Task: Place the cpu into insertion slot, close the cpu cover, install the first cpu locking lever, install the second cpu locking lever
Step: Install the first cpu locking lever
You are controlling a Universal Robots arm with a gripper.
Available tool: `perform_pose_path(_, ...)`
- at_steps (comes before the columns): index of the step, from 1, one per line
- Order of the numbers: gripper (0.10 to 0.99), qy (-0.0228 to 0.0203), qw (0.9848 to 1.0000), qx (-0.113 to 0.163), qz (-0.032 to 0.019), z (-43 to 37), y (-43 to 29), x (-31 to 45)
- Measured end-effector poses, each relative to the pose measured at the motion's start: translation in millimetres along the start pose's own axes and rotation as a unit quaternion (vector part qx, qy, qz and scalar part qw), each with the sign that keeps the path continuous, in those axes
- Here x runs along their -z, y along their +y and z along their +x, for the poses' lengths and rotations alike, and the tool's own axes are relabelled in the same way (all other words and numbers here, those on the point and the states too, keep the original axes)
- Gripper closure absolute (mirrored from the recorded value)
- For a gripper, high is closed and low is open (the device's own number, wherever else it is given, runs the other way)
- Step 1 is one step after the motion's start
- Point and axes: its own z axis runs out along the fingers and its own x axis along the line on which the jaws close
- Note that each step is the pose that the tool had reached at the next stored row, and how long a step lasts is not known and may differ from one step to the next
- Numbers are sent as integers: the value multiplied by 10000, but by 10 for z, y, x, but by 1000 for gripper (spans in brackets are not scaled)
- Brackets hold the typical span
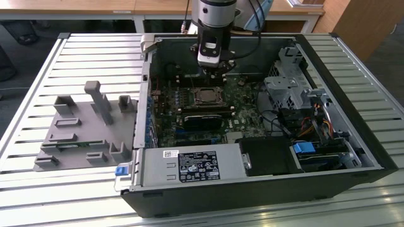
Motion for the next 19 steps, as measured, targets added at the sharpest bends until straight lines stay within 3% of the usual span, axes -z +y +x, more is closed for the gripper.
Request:
perform_pose_path(5,980,4,9995,309,-3,1,0,0)
perform_pose_path(10,980,11,9971,758,-9,0,0,-1)
perform_pose_path(15,980,19,9926,1213,-15,0,0,-1)
perform_pose_path(19,980,25,9875,1578,-19,0,0,-1)
